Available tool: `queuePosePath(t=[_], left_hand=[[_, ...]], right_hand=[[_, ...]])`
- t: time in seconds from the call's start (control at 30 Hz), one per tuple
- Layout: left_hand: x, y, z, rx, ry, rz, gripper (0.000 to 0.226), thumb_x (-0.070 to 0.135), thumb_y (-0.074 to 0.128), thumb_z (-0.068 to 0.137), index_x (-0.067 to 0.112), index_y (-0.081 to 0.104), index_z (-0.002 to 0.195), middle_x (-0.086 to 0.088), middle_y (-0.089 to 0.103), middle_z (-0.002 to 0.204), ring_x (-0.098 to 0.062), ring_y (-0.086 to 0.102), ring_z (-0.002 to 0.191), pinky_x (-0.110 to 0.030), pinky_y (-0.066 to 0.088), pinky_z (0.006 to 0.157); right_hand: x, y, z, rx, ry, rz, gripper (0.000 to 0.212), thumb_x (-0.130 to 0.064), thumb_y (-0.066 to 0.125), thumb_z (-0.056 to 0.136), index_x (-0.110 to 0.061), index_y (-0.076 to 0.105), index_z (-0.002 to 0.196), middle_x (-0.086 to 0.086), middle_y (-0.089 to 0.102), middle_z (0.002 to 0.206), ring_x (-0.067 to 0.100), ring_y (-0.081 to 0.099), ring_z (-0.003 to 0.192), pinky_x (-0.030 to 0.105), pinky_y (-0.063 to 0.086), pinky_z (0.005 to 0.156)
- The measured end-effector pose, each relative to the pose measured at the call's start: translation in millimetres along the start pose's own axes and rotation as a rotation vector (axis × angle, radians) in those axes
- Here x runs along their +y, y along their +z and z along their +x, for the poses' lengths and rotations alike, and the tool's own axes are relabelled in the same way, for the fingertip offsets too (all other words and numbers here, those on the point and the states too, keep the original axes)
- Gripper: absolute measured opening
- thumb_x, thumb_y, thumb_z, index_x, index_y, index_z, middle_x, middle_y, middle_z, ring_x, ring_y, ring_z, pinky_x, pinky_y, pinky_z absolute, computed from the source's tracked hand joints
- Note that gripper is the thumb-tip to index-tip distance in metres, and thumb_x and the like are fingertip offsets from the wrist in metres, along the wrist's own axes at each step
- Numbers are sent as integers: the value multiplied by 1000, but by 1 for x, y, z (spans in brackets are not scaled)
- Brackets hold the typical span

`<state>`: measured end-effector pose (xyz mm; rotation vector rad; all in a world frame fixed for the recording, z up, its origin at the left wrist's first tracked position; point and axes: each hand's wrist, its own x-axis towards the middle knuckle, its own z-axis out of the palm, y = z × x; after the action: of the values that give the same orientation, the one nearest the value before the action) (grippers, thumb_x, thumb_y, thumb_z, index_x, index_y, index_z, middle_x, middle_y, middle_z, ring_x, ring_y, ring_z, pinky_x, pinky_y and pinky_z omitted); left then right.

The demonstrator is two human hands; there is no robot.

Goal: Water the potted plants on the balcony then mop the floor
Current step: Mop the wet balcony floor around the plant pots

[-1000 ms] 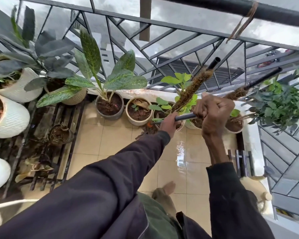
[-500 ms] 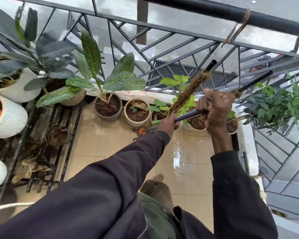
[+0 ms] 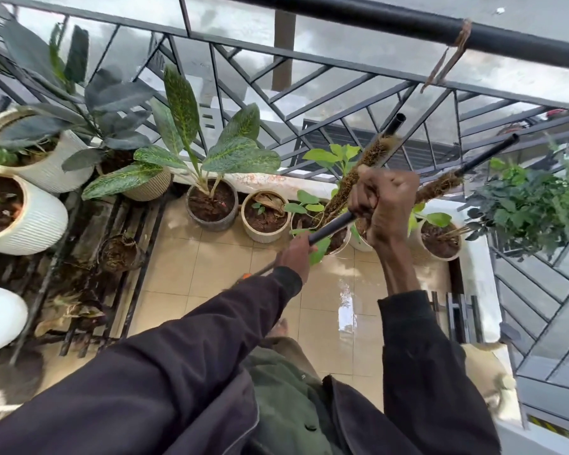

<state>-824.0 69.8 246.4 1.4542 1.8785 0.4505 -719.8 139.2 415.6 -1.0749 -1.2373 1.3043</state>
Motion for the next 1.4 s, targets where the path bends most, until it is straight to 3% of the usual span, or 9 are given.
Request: queuePosePath(t=[0.1, 0.23, 0.4, 0.47, 0.57, 0.7, 0.87, 1.07, 1.4], left_hand=[[32, -2, 12, 40, 77, -76, 8, 16, 49, 106, 15, 54, 111, 1, 59, 89, -27, 65, 88, -37, 50, 75], [64, 3, 35, 75, 20, -143, 10, 12, 48, 104, 14, 56, 109, -11, 69, 101, -33, 63, 91, -43, 50, 75], [65, 16, 47, 5, -68, -251, 22, 8, 47, 102, 8, 58, 121, -17, 65, 117, -38, 62, 107, -50, 52, 89], [60, 20, 50, -77, -11, -176, 19, 10, 49, 102, 7, 57, 120, -19, 64, 116, -39, 61, 107, -50, 51, 91], [71, 23, 53, -88, 33, -91, 17, 10, 48, 103, 6, 55, 117, -20, 64, 115, -39, 62, 105, -49, 49, 88], [88, 26, 47, -103, 17, -26, 17, 13, 46, 105, 6, 52, 119, -21, 65, 115, -37, 64, 105, -48, 50, 88], [67, 27, 26, -131, -9, 56, 23, 17, 46, 107, 5, 51, 125, -21, 64, 114, -36, 63, 104, -40, 45, 83], [23, 18, -10, -114, -102, 116, 30, 15, 45, 107, 9, 48, 136, -17, 61, 126, -35, 62, 111, -43, 46, 90], [26, -39, 4, 194, -210, -117, 24, 13, 44, 104, 16, 52, 127, -16, 68, 114, -42, 64, 107, -51, 52, 87]], right_hand=[[-30, -11, 15, 1, -70, -36, 54, -3, 58, 95, -26, 54, 46, -16, 41, 42, 12, 34, 33, 18, 37, 45], [-46, -14, 24, -16, -134, -139, 45, -10, 61, 94, -21, 51, 52, -10, 43, 45, 12, 38, 37, 22, 41, 46], [-5, -25, 10, 21, -122, -249, 51, -9, 60, 94, 13, 43, 52, 26, 42, 47, 40, 38, 42, 55, 35, 41], [8, -39, 6, 52, -112, -257, 51, -10, 60, 94, 8, 44, 49, 22, 41, 45, 38, 38, 40, 55, 34, 40], [9, -57, 13, 36, -92, -189, 46, -14, 61, 91, -20, 54, 46, 1, 43, 41, 23, 39, 35, 40, 34, 37], [2, -74, 23, 15, -45, -67, 49, -12, 62, 92, -24, 57, 45, -16, 46, 42, 9, 42, 34, 22, 37, 44], [11, -78, 16, 10, 20, 35, 50, -10, 59, 91, -24, 52, 44, -12, 40, 41, 12, 37, 33, 21, 35, 42], [30, -50, -11, -25, 112, 87, 51, -6, 58, 93, -25, 49, 47, -13, 38, 42, 11, 33, 37, 22, 32, 45], [-27, 29, 10, -202, -187, -25, 44, -18, 62, 91, -27, 62, 49, -15, 48, 45, 19, 38, 40, 35, 34, 44]])
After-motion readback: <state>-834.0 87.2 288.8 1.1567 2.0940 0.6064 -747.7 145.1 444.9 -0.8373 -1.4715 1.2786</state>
